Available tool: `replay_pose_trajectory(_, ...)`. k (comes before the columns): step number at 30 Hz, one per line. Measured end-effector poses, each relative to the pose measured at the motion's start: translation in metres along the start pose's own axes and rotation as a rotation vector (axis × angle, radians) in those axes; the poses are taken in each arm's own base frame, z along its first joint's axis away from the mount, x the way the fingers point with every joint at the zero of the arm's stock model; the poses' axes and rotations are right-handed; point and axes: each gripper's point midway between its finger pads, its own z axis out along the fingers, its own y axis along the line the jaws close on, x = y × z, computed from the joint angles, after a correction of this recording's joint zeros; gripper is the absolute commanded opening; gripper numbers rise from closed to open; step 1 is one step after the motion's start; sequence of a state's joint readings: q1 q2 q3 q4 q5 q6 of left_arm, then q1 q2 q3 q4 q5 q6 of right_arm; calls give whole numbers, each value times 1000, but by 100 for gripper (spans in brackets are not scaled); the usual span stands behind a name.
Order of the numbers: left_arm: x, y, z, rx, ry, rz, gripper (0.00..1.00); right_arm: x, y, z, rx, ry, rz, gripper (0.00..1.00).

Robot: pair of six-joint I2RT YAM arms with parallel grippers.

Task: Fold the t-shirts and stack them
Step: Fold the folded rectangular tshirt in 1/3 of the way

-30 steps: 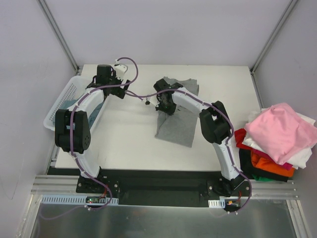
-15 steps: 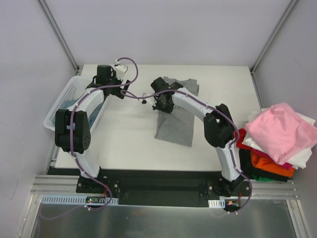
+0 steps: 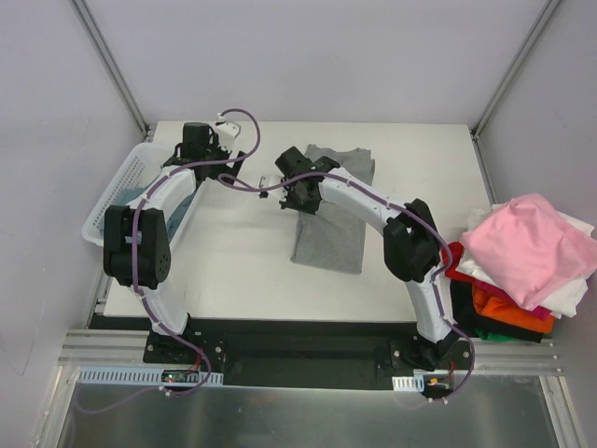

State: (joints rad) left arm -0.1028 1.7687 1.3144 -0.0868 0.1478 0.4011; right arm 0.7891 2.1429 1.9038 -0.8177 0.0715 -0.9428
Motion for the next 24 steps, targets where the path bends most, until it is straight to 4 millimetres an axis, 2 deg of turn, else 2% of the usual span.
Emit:
replay_pose_trajectory(1, 1, 0, 0, 1, 2, 0, 99, 1, 0, 1, 2, 5, -1, 11)
replay_pose_trajectory(2, 2, -1, 0, 2, 4, 0, 99, 2, -1, 3, 6, 11, -2, 22)
replay_pose_trajectory(5, 4, -1, 1, 3, 7, -1, 99, 5, -3, 9, 17, 31, -8, 49)
replay_pose_trajectory(7, 5, -2, 1, 4, 10, 0, 99, 6, -4, 12, 25, 38, -5, 56)
replay_pose_trajectory(8, 6, -2, 1, 5, 12, -1, 99, 7, -5, 12, 30, 41, -9, 69)
replay_pose_trajectory(9, 7, -2, 1, 5, 14, -1, 99, 7, -5, 13, 33, 43, -9, 73)
replay_pose_trajectory(11, 8, -3, 1, 6, 16, -1, 99, 9, -6, 15, 42, 48, -8, 77)
replay_pose_trajectory(18, 9, -3, 1, 8, 19, -1, 99, 23, 2, 21, 39, 86, -12, 82)
replay_pose_trajectory(24, 8, -3, 1, 7, 16, -2, 99, 41, 10, 6, 55, 101, -4, 86)
